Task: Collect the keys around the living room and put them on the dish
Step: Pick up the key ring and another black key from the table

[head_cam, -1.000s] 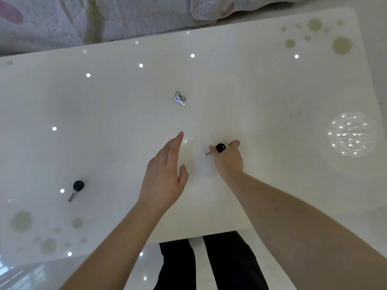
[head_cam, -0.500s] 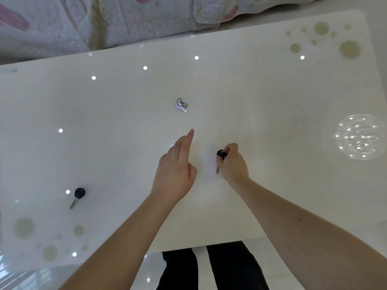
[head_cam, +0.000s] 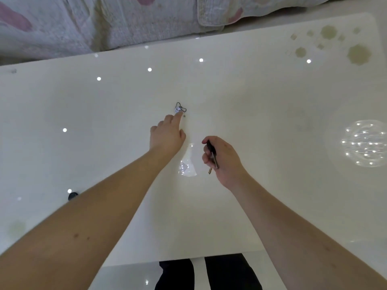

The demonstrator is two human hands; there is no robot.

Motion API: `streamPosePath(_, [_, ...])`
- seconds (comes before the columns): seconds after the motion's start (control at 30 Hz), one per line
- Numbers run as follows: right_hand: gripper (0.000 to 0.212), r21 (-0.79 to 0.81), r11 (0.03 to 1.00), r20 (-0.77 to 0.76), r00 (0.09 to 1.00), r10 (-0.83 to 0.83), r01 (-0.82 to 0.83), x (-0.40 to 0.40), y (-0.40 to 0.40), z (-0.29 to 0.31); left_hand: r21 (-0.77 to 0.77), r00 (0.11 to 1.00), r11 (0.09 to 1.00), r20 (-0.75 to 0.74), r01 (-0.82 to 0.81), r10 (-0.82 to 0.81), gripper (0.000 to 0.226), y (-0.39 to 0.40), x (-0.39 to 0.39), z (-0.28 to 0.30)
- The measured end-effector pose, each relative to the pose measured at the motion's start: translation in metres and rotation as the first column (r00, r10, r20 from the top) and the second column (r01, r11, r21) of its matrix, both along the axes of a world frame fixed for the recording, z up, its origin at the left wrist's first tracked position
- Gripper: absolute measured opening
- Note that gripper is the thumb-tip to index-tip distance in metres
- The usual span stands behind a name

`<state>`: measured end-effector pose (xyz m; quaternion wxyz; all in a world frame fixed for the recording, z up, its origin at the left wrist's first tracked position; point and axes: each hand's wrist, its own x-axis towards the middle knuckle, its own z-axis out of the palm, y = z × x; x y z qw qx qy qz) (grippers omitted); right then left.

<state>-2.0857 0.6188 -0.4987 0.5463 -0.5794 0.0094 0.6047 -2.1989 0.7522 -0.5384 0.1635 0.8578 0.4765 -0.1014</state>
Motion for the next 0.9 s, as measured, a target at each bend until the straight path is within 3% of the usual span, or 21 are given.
streamPosePath(0.17, [0.030, 0.004, 0.995, 0.152, 0.983, 0.101, -0.103, 0.002, -0.007, 0.009, -0.126, 0.969, 0.966, 0.075, -0.227, 0.237, 0.046, 0.027, 0.017, -0.011])
streamPosePath(0.4, [0.006, -0.072, 0.963, 0.342, 0.901, 0.268, -0.260, 0.002, -0.023, 0.013, -0.243, 0.913, 0.899, 0.100, -0.364, 0.396, 0.043, 0.047, 0.041, -0.020])
streamPosePath(0.57, [0.011, -0.100, 0.951, 0.381, 0.871, 0.309, -0.293, 0.002, -0.025, 0.015, -0.254, 0.918, 0.898, 0.076, -0.359, 0.389, 0.012, 0.045, 0.047, -0.024])
streamPosePath(0.77, [0.012, -0.070, 0.950, 0.398, 0.864, 0.307, -0.305, -0.004, -0.022, 0.020, -0.382, 0.855, 0.830, 0.162, -0.407, 0.493, 0.026, 0.033, 0.035, -0.022])
streamPosePath(0.9, [0.012, -0.059, 0.955, 0.387, 0.875, 0.291, -0.291, -0.011, -0.024, 0.025, -0.363, 0.909, 0.872, 0.130, -0.328, 0.396, 0.012, 0.015, 0.023, -0.018])
